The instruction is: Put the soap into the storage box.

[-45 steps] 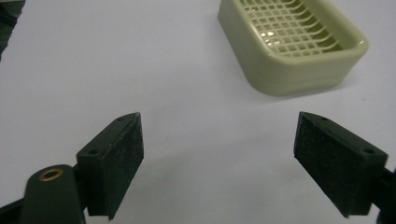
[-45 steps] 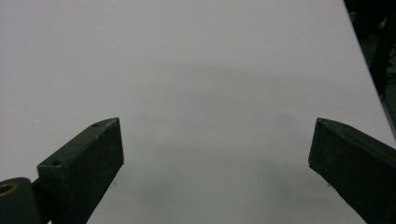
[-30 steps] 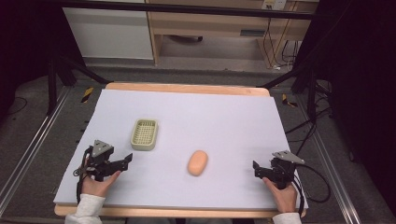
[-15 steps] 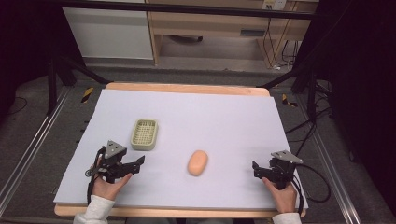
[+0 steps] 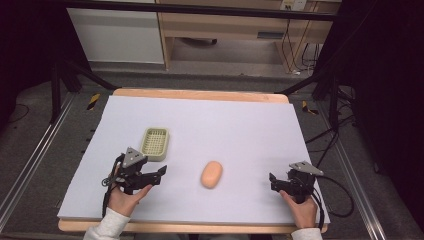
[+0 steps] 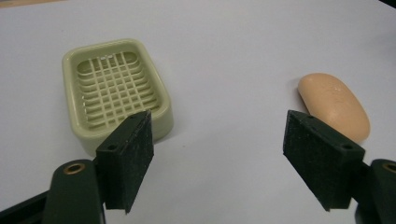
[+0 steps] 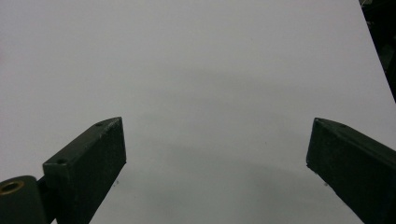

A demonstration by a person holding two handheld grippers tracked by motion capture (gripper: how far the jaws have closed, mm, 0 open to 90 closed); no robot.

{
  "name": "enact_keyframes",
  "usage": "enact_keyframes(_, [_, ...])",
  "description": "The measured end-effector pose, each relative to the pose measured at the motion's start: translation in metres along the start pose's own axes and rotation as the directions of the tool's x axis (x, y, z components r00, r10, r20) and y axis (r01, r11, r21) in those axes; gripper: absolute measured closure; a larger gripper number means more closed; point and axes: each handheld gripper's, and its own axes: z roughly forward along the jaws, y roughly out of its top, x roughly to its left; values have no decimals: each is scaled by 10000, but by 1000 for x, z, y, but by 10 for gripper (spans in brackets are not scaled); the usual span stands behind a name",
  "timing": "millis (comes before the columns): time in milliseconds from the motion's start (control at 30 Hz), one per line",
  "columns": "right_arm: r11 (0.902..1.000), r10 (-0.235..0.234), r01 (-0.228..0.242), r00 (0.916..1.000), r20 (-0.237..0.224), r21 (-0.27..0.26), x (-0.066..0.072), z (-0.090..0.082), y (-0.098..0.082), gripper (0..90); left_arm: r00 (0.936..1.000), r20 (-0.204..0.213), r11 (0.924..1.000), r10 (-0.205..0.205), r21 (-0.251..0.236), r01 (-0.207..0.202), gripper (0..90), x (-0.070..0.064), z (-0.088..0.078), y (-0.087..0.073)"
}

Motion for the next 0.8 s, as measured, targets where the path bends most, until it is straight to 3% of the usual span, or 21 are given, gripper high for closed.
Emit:
enact_keyframes(167, [10000,-26,27,10000,-50,59,2,0,0,53,9997,74,9995,239,192,-240,241,-8,4,4])
enact_keyframes(467, [9998,93,-87,9995,-293,191,4,1,1,57,9994,170,9992,302,244,-306,246,-17,10,14])
enact_keyframes(800, [9998,133,-130,9997,-225,132,3,1,2,57,9976,451,9976,523,428,-542,243,-32,20,26])
